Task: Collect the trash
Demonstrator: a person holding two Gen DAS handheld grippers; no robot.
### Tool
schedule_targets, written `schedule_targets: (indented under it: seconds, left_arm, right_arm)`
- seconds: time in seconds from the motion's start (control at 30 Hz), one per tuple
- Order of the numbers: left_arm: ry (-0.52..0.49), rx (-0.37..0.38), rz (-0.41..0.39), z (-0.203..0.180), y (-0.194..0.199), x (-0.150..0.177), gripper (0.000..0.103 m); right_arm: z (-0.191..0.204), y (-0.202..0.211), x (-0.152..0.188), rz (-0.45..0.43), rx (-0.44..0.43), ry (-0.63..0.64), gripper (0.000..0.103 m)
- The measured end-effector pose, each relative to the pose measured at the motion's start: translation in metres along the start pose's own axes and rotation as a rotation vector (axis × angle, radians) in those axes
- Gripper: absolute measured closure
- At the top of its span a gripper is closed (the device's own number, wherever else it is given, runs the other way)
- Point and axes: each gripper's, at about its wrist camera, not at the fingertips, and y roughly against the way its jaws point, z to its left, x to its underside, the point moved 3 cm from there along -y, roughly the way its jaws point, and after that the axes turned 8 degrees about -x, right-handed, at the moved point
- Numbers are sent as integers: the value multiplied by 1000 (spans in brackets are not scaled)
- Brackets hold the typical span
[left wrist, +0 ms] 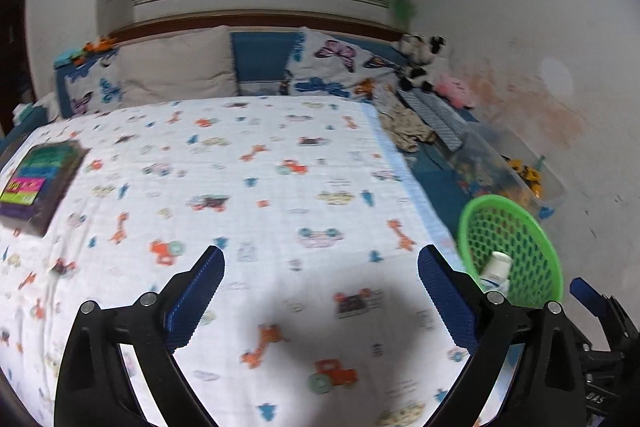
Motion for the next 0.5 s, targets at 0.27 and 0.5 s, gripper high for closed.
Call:
schedule_targets:
  seconds: [0.27, 0.5]
  left_arm:
    - [63, -78, -19, 47, 9, 6, 9]
    - [86, -148, -41, 76, 21, 11, 9]
  right_arm:
    - [27, -10, -1, 6, -27, 28, 7]
    - [44, -17, -1, 13, -41, 52, 7]
